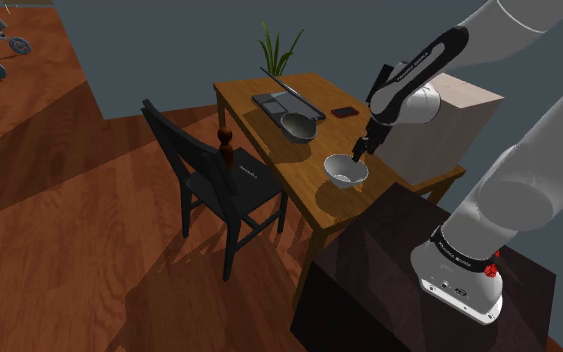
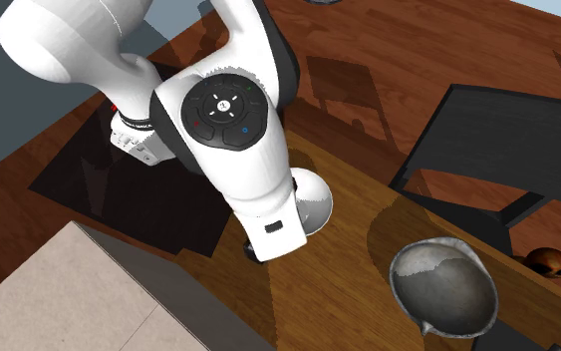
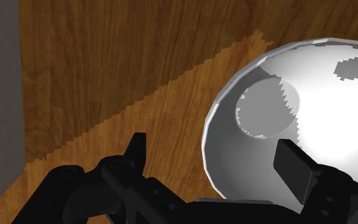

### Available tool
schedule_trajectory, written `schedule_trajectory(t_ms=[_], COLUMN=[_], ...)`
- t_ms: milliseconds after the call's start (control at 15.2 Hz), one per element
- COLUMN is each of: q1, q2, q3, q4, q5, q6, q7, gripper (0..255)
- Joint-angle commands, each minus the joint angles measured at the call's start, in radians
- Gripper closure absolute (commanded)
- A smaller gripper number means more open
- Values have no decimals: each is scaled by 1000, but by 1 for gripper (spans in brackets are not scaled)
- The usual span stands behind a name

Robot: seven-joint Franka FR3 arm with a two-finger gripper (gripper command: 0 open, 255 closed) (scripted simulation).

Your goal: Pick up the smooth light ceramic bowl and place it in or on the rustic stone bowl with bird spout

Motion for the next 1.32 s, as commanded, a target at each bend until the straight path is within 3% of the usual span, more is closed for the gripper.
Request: schedule_trajectory(t_ms=[0, 462, 528, 1122, 1254], q1=[13, 12, 12, 12, 0], q2=[33, 33, 33, 33, -4], q3=[-3, -2, -2, -2, -1], q4=[4, 4, 4, 4, 3], q5=[45, 45, 45, 45, -9], q6=[27, 27, 27, 27, -6], q7=[-32, -32, -32, -32, 8], gripper=[0, 0, 255, 255, 255])
